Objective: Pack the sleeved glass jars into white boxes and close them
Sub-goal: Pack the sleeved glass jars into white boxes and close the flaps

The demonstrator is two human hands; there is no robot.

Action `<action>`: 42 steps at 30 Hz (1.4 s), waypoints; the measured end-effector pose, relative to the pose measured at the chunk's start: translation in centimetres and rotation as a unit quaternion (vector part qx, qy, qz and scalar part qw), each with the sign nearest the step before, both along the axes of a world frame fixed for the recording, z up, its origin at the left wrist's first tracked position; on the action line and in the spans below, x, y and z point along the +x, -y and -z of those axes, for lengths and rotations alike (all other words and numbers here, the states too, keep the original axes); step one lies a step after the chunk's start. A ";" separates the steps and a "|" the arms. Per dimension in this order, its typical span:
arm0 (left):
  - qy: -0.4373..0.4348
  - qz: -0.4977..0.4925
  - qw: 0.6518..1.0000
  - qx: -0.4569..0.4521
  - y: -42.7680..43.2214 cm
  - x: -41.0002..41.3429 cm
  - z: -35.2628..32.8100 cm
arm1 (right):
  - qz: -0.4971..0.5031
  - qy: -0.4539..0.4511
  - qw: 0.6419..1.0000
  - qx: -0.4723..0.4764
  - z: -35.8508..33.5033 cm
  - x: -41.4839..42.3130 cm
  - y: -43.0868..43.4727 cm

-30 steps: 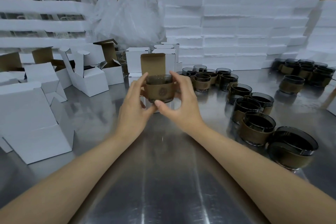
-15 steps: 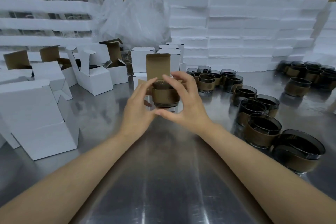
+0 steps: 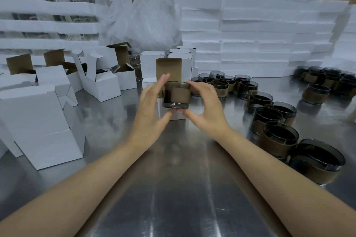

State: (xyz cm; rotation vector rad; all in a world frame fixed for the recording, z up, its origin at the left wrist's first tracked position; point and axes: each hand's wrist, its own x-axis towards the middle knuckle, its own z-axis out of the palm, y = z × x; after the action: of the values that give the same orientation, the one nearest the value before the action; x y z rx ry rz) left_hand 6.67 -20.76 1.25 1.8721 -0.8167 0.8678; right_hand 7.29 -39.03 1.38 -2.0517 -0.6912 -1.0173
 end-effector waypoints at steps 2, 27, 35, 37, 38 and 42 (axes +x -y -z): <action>-0.032 0.013 0.999 -0.019 0.1 0.0 0.0 | -0.013 -0.026 0.999 0.019 0.1 -0.1 0.0; -0.101 0.026 0.994 -0.030 0.2 0.0 0.1 | -0.027 -0.030 0.999 0.021 0.0 -0.2 0.0; -0.107 0.023 0.992 -0.063 0.1 0.1 0.1 | -0.013 -0.055 0.998 -0.015 0.1 -0.2 0.0; -0.089 0.014 0.993 -0.070 0.2 0.0 0.1 | -0.013 -0.014 1.000 -0.023 -0.1 -0.3 0.0; -0.077 0.008 0.995 -0.071 0.2 0.0 0.0 | -0.014 0.003 0.999 -0.031 -0.2 -0.3 0.0; -0.024 -0.011 0.998 -0.049 0.1 -0.1 0.0 | -0.006 -0.013 0.999 -0.044 -0.1 -0.5 -0.2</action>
State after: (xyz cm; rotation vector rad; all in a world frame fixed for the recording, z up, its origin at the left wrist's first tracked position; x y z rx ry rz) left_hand 6.62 -20.90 1.21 1.8117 -0.7137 0.8574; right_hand 6.82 -38.82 1.51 -2.1299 -0.7451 -0.9671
